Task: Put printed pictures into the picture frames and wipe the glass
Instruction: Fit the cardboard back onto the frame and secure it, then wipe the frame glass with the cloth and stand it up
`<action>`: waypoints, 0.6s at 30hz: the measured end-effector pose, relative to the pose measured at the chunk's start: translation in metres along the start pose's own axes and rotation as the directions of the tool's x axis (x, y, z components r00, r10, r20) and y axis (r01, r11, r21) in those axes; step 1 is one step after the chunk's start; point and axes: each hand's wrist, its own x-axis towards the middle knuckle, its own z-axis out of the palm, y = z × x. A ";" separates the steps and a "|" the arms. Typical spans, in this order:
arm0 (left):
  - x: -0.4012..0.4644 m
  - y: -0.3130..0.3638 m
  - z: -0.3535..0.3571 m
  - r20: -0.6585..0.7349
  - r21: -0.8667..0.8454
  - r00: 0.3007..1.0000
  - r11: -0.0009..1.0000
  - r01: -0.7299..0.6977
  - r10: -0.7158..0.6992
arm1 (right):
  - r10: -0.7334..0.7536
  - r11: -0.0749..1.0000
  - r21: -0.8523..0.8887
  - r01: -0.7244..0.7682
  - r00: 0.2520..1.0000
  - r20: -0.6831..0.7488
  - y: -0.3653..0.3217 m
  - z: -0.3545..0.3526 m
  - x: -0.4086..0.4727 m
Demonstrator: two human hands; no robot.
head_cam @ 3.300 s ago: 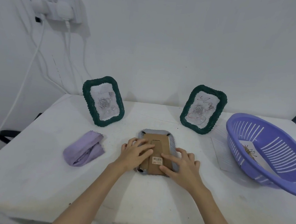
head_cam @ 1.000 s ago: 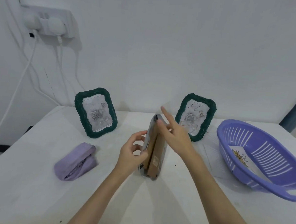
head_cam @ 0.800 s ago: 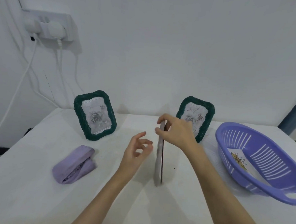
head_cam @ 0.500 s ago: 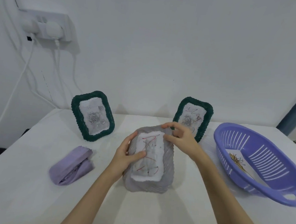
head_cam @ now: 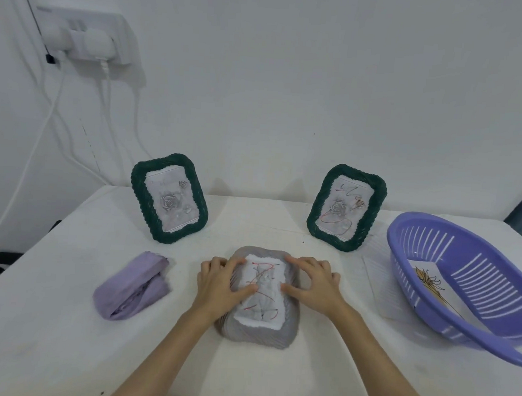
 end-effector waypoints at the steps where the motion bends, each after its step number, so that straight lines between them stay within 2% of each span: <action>1: 0.000 -0.003 0.001 0.014 0.031 1.000 1.000 0.002 -0.002 | -0.003 1.000 -0.020 0.003 1.000 -0.007 0.001 0.002 0.001; 5: -0.001 -0.006 0.001 0.032 0.064 0.999 0.998 -0.019 0.017 | -0.023 0.998 -0.051 0.022 1.000 -0.017 0.004 0.008 0.005; 8: -0.003 -0.014 -0.018 -0.042 0.124 0.999 0.992 0.008 -0.003 | -0.026 0.998 -0.066 0.025 0.999 -0.024 0.006 0.009 0.009; 10: -0.004 -0.033 -0.043 -0.184 0.175 0.981 0.981 0.087 -0.054 | -0.028 0.997 -0.074 0.026 0.999 -0.024 0.005 0.009 0.010; 12: -0.009 -0.054 -0.077 -0.257 0.181 0.946 0.952 0.248 -0.198 | -0.031 0.996 -0.086 0.029 0.999 -0.022 0.005 0.009 0.011; 13: -0.013 -0.061 -0.094 -0.224 0.159 0.926 0.926 0.343 -0.305 | -0.032 0.995 -0.092 0.030 0.999 -0.021 0.004 0.008 0.011; 15: -0.019 -0.072 -0.122 -0.030 0.088 0.876 0.872 0.482 -0.482 | -0.032 0.995 -0.094 0.030 0.999 -0.017 0.004 0.009 0.011; 17: -0.021 -0.081 -0.132 0.163 0.016 0.864 0.877 0.480 -0.476 | -0.029 0.995 -0.096 0.028 0.999 -0.014 0.004 0.008 0.011; 18: -0.021 -0.082 -0.132 0.208 0.013 0.873 0.894 0.449 -0.441 | -0.027 0.995 -0.099 0.025 1.000 -0.014 0.004 0.008 0.011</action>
